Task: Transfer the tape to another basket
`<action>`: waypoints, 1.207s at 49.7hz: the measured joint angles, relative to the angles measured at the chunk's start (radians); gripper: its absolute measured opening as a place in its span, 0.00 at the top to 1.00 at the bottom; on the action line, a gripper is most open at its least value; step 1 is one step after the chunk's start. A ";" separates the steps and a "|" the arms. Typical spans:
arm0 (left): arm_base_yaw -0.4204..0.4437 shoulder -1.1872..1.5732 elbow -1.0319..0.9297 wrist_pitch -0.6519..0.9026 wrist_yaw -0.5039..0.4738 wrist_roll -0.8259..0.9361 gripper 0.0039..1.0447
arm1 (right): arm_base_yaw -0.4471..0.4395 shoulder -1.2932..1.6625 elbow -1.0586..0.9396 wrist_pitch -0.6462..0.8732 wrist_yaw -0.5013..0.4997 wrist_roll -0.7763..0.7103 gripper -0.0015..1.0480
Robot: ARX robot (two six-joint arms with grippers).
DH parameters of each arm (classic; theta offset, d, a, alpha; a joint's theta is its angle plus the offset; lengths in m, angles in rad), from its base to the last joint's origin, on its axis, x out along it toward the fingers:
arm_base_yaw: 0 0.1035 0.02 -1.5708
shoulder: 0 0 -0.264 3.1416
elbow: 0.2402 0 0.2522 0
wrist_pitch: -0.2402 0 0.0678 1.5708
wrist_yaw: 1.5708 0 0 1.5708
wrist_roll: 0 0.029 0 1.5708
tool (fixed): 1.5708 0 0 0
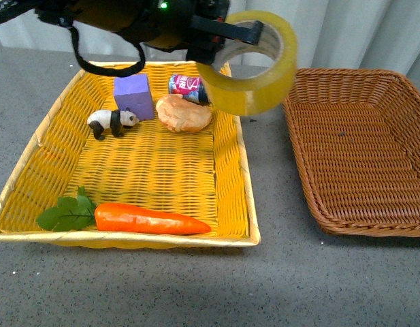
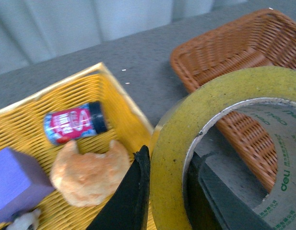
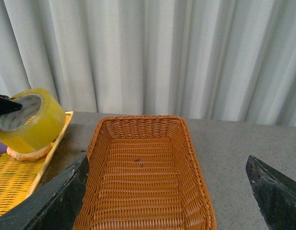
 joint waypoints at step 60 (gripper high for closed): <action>-0.154 0.109 0.173 -0.071 0.177 0.339 0.84 | 0.023 0.383 0.151 -0.015 0.304 -0.170 0.09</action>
